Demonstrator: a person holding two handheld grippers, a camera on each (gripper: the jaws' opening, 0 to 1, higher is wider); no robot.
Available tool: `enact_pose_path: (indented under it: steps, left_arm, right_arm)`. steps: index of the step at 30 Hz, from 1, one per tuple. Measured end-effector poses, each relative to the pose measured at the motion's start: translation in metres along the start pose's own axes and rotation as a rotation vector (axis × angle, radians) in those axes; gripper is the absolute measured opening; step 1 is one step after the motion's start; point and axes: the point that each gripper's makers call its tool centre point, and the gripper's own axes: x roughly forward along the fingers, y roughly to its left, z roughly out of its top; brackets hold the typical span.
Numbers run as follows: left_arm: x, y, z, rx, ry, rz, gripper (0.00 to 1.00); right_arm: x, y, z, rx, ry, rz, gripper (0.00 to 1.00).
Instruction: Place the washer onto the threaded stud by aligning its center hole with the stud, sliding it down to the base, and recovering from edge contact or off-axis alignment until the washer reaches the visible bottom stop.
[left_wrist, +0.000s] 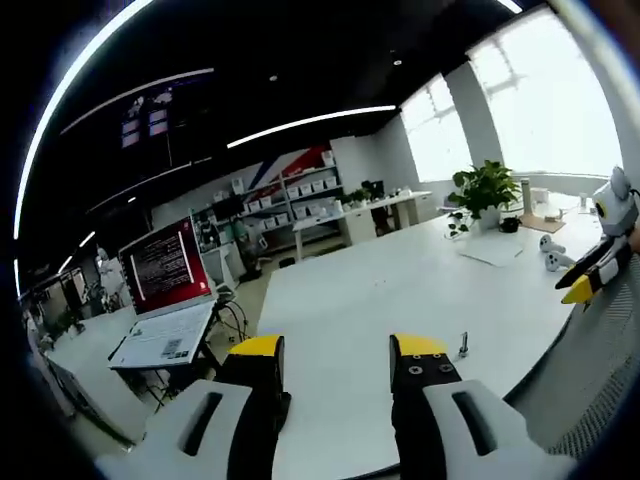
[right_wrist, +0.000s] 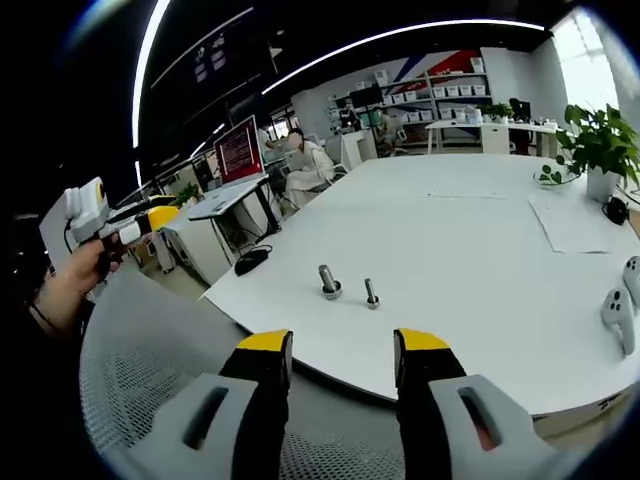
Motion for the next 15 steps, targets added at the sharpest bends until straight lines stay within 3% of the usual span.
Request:
enact_pose_path:
  steps: [5,9,11,15]
  left_arm:
    - [-0.004,0.006,-0.015,-0.054,-0.016,0.035,0.52]
    - [0.001,-0.001,-0.023,-0.096,-0.028,0.023,0.53]
    - [0.002,-0.001,-0.019,-0.025,-0.047,0.042,0.52]
    - [0.006,0.004,-0.016,-0.092,-0.071,0.043,0.49]
  right_arm:
    - [0.000,0.000,0.001,0.005,-0.004,-0.007,0.45]
    - [0.000,-0.001,0.001,0.006,-0.005,-0.009,0.44]
    - [0.001,0.000,0.001,0.002,0.003,-0.004,0.43]
    - [0.002,0.002,-0.001,-0.003,0.021,0.008,0.42]
